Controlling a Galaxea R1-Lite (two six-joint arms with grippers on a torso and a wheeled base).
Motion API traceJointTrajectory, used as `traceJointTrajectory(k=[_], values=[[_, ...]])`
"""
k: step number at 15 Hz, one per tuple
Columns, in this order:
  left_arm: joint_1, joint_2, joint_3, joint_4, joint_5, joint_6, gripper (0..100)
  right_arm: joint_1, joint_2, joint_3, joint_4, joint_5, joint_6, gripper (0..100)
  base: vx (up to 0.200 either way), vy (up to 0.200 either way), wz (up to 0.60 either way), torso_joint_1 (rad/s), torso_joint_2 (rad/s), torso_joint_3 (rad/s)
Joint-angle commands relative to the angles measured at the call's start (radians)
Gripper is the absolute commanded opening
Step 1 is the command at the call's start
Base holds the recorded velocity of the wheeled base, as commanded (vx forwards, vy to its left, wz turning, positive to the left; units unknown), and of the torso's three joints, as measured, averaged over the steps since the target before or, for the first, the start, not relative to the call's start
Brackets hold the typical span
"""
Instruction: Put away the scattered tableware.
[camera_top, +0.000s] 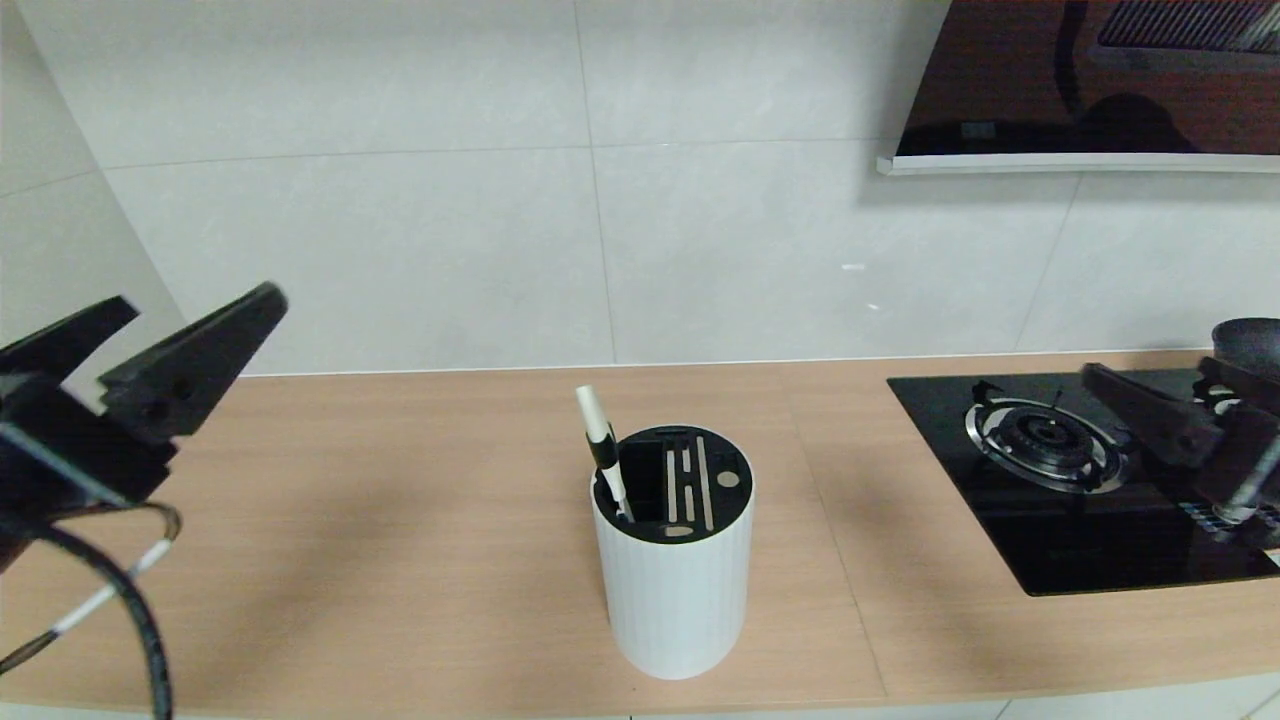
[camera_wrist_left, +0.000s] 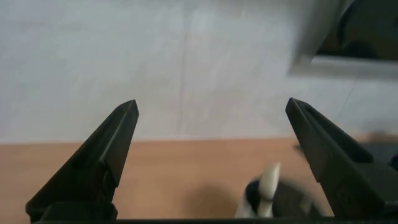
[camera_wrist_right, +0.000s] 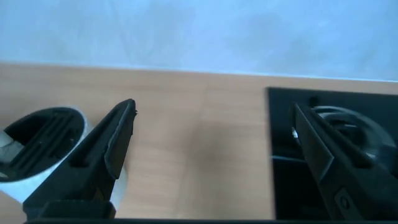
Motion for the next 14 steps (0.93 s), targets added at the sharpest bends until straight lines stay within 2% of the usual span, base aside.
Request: traceJointTrajectory(k=[1,2,3,5,6,7,9,12,14], values=[[0.127,-0.381,0.048,0.32,-0.041,-0.001,100,-0.098,-0.408,0.167,0.11,0.004,-0.002,100,0.0,0.0,0.0,0.0,0.0,0.0],[0.127,-0.381,0.048,0.32,-0.041,-0.001,100,-0.098,-0.408,0.167,0.11,0.004,-0.002,100,0.0,0.0,0.0,0.0,0.0,0.0],[0.22,-0.573,0.032,0.558,-0.088,-0.001,100,-0.105,-0.691,0.168,0.378,0.001,-0.056,100,0.0,0.0,0.0,0.0,0.0,0.0],[0.262,-0.682,-0.004,0.696,-0.128,-0.001,100,-0.13,-0.845,0.128,0.571,-0.004,-0.082,100,0.0,0.0,0.0,0.0,0.0,0.0],[0.311,-0.755,-0.047,0.805,-0.154,-0.001,100,-0.176,-0.94,0.082,0.719,0.004,-0.097,100,0.0,0.0,0.0,0.0,0.0,0.0],[0.34,-0.795,-0.046,0.844,-0.168,0.0,100,-0.201,-0.972,0.075,0.766,0.004,-0.099,100,0.0,0.0,0.0,0.0,0.0,0.0],[0.385,-0.884,-0.03,0.882,-0.216,0.003,100,-0.251,-0.989,0.113,0.777,-0.01,-0.099,100,0.0,0.0,0.0,0.0,0.0,0.0],[0.437,-0.884,-0.001,0.879,-0.184,0.005,100,-0.365,-1.073,0.136,0.774,0.027,-0.111,100,0.0,0.0,0.0,0.0,0.0,0.0],[0.506,-0.921,0.029,0.883,-0.197,0.017,100,-0.366,-1.087,0.148,0.786,0.005,-0.137,100,0.0,0.0,0.0,0.0,0.0,0.0]])
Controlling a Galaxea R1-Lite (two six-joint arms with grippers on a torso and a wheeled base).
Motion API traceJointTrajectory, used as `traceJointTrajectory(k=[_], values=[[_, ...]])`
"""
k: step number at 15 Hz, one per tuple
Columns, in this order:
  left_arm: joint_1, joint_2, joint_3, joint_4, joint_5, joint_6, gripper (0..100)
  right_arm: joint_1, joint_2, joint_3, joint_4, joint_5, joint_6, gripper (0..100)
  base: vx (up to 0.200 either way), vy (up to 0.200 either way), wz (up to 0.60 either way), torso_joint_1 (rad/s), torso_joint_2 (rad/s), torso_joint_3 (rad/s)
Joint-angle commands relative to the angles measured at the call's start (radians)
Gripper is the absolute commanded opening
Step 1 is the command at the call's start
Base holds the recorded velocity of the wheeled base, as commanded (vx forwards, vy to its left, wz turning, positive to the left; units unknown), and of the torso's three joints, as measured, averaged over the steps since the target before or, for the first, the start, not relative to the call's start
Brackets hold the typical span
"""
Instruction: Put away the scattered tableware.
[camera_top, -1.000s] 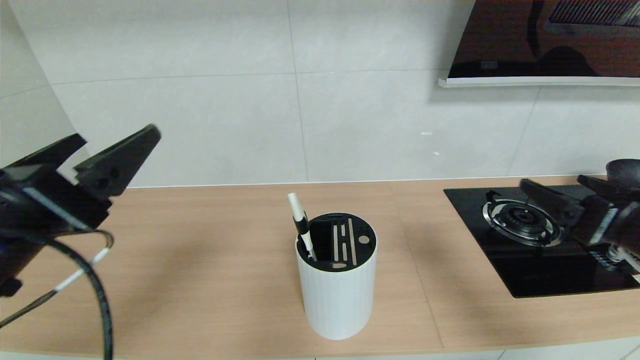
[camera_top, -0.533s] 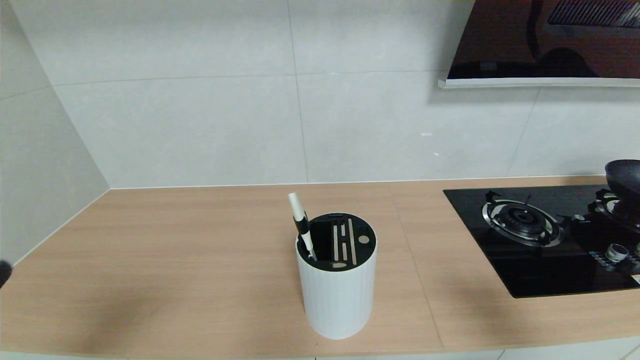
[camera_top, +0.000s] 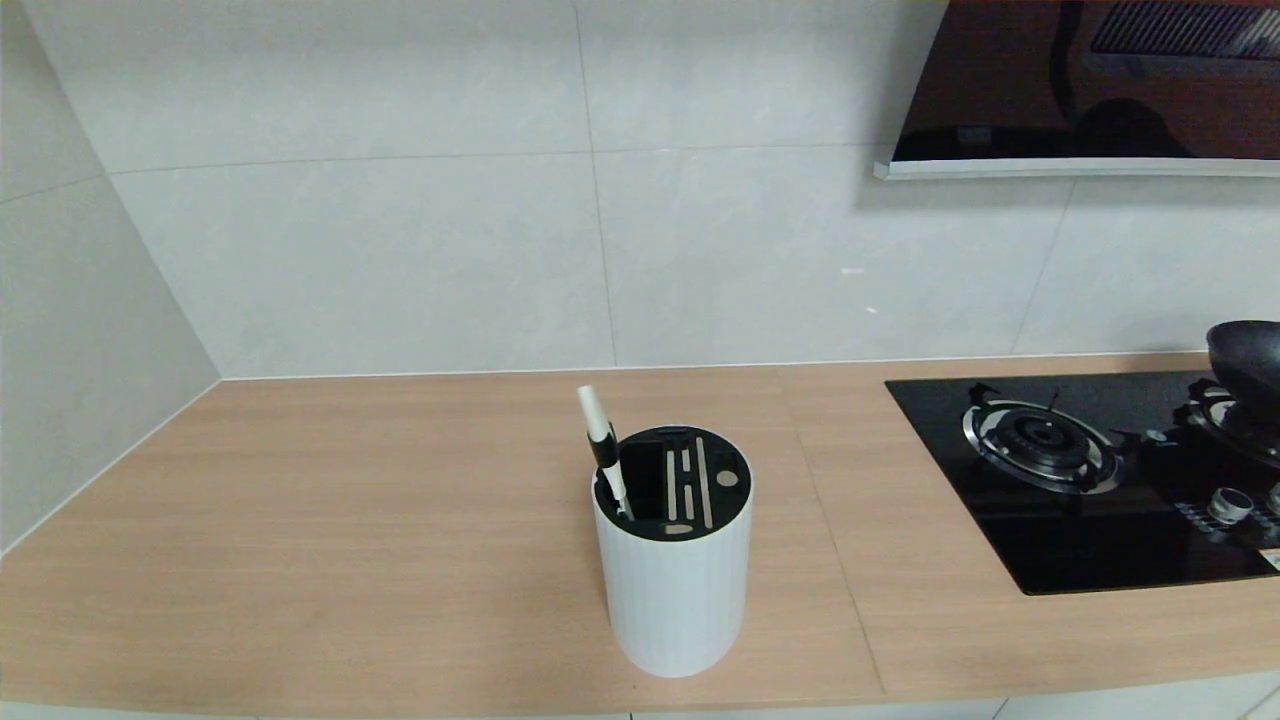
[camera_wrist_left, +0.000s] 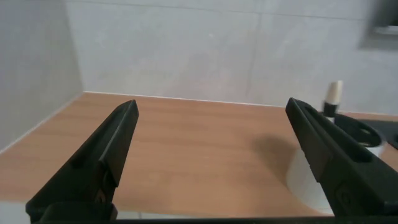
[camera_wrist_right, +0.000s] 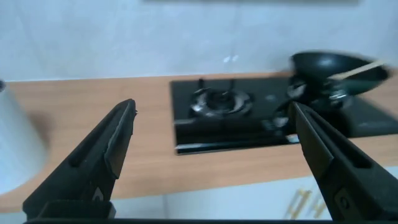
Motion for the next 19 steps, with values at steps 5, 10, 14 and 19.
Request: traceJointTrajectory(k=[5,10,14,19], values=[[0.073,-0.105,0.399,-0.209,-0.081,0.1,100,-0.017,-0.054,0.244,-0.156,0.11,0.007,100,0.0,0.0,0.0,0.0,0.0,0.0],[0.073,-0.105,0.451,-0.104,-0.13,0.072,100,-0.015,-0.054,0.291,-0.064,0.203,0.016,100,0.0,0.0,0.0,0.0,0.0,0.0],[0.073,-0.105,0.451,-0.098,-0.134,0.046,100,-0.015,-0.054,0.296,-0.087,0.203,0.075,100,0.0,0.0,0.0,0.0,0.0,0.0],[0.073,-0.105,0.451,-0.1,-0.134,0.031,100,-0.015,-0.054,0.296,-0.089,0.205,0.078,100,0.0,0.0,0.0,0.0,0.0,0.0]])
